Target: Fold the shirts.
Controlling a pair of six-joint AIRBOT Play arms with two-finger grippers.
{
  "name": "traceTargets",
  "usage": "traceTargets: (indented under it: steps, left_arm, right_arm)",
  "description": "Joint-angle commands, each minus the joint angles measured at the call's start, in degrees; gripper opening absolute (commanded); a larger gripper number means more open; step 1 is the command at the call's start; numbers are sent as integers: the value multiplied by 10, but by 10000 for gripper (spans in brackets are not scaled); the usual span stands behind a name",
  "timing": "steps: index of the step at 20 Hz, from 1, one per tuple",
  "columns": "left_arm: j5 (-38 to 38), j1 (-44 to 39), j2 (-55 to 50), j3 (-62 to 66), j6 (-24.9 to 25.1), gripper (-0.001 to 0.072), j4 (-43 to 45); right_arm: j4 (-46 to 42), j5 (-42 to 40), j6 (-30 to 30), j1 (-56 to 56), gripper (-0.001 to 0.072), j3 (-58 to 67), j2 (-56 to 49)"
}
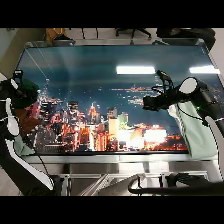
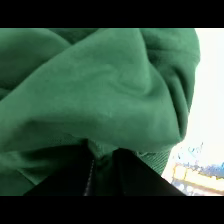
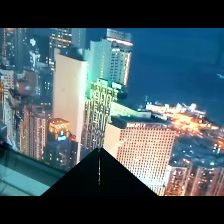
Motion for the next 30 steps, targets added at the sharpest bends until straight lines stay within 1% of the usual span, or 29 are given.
traceTargets:
  steps: [1,3,6,8,10,12,14,16,18,19,21,22,23,24,25,26,27,28,29,30]
  left_arm:
    - [-74,-5,0,84,0,12,-43]
    - [-76,-16,43,112,0,12,-104]
    - [-84,-54,142,100,4,12,-186]
    - [-94,-87,219,54,4,12,-228]
    - [-133,-128,273,14,4,12,-266]
    - [-171,-175,316,-39,4,12,-318]
    - [-166,-233,346,-111,3,12,-340]
    - [-150,-302,359,-175,3,12,-347]
    - [-108,-362,359,-220,3,13,-346]
    - [-81,-385,359,-235,3,39,-344]
    - [-32,-407,359,-239,-6,568,-343]
    - [-26,-403,359,-223,-30,601,-342]
    - [-37,-391,359,-200,-46,600,-342]
    - [-67,-370,359,-171,-65,600,-343]
    - [-116,-344,359,-144,-86,601,-343]
    - [-175,-319,359,-128,-103,600,-343]
    - [-242,-299,362,-125,-108,600,-343]
    - [-292,-283,371,-143,-108,600,-343]
    - [-318,-273,389,-183,-107,601,-342]
    - [-314,-268,413,-236,-107,601,-343]
  right_arm:
    - [0,0,0,0,19,0,0]
    - [0,-5,0,0,20,0,0]
    - [0,-20,0,0,20,0,-1]
    - [1,-23,1,0,20,0,-1]
    - [9,-42,1,0,20,0,-9]
    - [13,-38,0,0,20,0,-20]
    - [13,-37,-6,0,20,0,-28]
    - [12,-37,-33,-1,20,0,-29]
    - [12,-37,-35,-1,21,0,-29]
    - [12,-38,-39,-1,28,0,-30]
    - [11,-42,-39,-1,31,0,-34]
    - [11,-45,-38,-1,149,0,-36]
    - [11,-45,-38,-1,352,0,-37]
    - [11,-45,-39,-1,434,0,-38]
    - [11,-45,-39,-1,436,0,-38]
    - [11,-45,-53,-1,436,0,-38]
    - [11,-43,-66,-1,436,0,-41]
    - [11,-38,-73,-1,438,0,-46]
    - [11,-35,-80,-1,445,0,-53]
    - [14,-32,-86,0,446,0,-64]
